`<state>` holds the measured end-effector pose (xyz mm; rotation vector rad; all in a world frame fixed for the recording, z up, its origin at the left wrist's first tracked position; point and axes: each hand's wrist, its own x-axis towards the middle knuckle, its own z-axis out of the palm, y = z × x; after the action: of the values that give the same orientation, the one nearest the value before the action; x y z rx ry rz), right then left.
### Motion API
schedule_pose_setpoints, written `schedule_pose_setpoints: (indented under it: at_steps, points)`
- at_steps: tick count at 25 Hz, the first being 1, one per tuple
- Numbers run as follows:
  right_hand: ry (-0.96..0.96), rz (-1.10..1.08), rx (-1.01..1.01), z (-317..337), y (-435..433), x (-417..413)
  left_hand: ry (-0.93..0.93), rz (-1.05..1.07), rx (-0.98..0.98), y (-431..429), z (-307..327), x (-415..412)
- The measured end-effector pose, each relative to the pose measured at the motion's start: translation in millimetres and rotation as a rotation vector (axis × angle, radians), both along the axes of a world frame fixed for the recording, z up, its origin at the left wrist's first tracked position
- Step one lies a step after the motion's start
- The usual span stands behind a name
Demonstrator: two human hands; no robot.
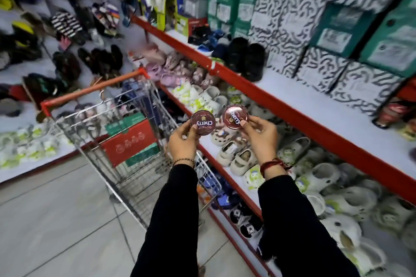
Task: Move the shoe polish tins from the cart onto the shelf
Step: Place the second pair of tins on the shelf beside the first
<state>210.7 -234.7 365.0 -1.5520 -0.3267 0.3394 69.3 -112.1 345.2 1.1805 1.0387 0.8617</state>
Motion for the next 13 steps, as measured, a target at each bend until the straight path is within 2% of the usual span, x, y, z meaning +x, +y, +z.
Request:
schedule_pose_setpoints:
  at_steps: [5, 10, 13]
  points:
    - [-0.099, -0.171, 0.067, 52, -73, 28, -0.101, -0.179, 0.056, -46, 51, 52]
    - [-0.123, -0.339, 0.160, 79, -148, 50, -0.154, -0.404, 0.127, -100, 85, 109]
    - [-0.170, -0.416, 0.139, 89, -192, 63, -0.205, -0.518, 0.103, -133, 101, 137]
